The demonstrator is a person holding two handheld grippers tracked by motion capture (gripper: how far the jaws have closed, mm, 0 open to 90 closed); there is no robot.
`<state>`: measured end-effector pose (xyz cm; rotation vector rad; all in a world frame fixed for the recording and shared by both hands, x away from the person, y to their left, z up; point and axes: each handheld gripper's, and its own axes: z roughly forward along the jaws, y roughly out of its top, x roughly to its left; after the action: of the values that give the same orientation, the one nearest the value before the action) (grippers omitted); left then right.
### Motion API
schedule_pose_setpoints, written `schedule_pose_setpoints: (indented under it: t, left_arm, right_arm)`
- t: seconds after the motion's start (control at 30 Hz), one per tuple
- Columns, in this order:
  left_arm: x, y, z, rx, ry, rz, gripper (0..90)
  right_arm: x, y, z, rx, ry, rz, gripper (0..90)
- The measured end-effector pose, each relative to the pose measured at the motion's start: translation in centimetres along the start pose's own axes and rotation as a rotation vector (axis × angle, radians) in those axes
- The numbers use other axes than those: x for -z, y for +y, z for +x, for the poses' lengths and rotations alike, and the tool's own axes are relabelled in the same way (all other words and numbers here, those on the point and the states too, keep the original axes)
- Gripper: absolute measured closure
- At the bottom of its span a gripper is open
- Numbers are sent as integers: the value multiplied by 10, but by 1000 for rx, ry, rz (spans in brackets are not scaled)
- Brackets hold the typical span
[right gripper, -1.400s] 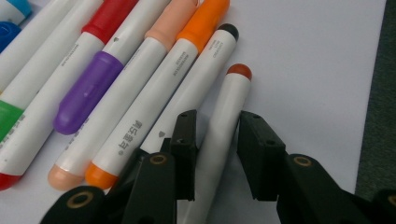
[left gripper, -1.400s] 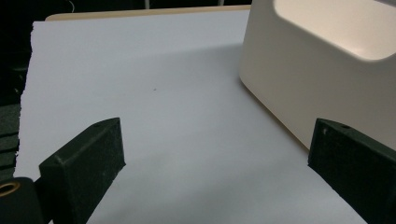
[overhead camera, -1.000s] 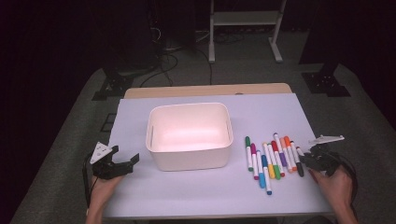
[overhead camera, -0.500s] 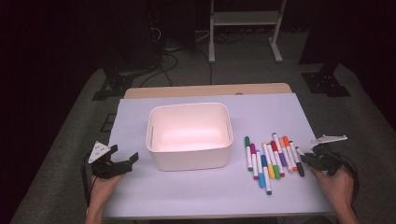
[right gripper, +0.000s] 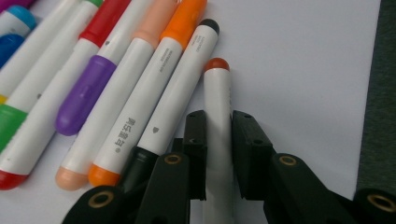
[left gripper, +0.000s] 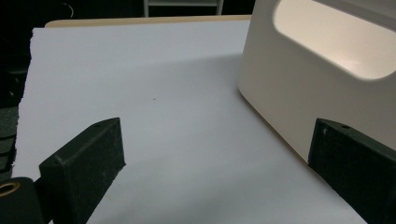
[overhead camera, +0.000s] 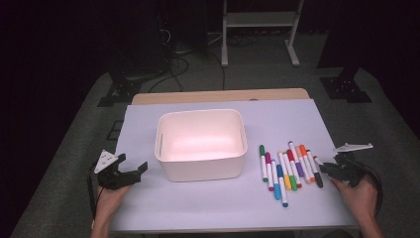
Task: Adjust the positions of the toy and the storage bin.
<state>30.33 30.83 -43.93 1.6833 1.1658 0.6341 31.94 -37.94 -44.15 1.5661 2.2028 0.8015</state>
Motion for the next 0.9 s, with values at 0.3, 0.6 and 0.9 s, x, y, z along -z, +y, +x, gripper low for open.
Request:
schedule_pose_setpoints:
  t: [0.3, 0.6, 0.9]
  left_arm:
    - [-2, 0, -2, 1, -2, 3, 24]
    - [-2, -1, -2, 0, -4, 9, 24]
    - [-2, -1, -1, 0, -3, 8, 24]
  right_arm:
    - [31, 14, -7, -41, 117, -93, 754]
    - [64, 53, 11, 20, 297, -142, 753]
    - [80, 101, 42, 117, 475, -131, 753]
